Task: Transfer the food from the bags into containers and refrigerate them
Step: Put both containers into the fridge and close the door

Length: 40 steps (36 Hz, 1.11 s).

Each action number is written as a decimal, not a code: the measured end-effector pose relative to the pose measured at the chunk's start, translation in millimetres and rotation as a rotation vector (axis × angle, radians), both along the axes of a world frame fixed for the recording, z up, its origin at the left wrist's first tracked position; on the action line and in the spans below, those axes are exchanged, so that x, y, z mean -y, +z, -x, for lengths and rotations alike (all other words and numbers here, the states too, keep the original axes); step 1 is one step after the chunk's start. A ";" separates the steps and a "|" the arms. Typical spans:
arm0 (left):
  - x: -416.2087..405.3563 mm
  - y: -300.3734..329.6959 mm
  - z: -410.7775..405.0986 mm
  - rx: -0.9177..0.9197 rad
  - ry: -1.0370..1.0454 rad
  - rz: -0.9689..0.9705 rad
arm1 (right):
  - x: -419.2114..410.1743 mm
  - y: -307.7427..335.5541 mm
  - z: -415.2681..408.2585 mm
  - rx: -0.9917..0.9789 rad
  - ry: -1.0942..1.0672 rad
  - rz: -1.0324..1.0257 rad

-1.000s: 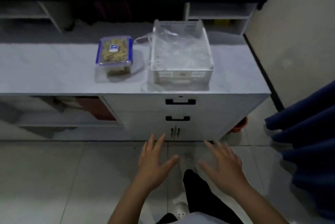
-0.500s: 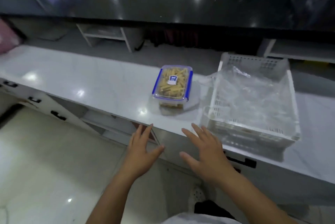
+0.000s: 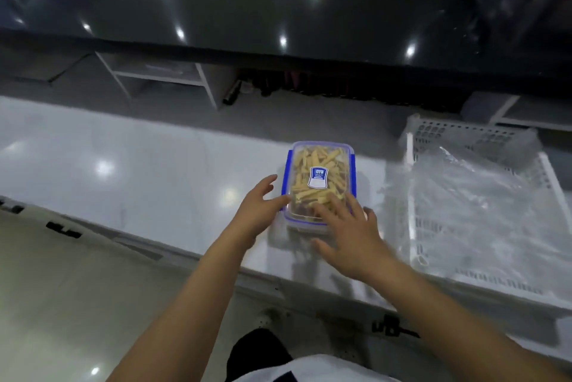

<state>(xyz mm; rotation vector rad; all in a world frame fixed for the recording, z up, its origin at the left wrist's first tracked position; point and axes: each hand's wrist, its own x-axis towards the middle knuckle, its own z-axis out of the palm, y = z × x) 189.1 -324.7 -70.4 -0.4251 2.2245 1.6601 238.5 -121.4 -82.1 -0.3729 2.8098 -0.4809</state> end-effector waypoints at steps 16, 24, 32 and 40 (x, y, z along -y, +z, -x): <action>51.1 -23.9 78.9 0.157 -0.368 -0.276 | 83.5 -13.0 -40.7 -0.126 -0.378 0.175; 108.7 -24.6 65.5 0.230 -0.641 -0.220 | 137.5 10.7 -79.7 -0.197 -1.019 1.029; 102.7 -20.4 41.8 0.284 -0.849 -0.198 | 119.1 12.3 -111.7 0.177 -1.573 1.509; 32.2 -23.4 -1.5 0.366 -1.080 -0.209 | 97.5 15.8 -201.4 0.030 -1.683 1.535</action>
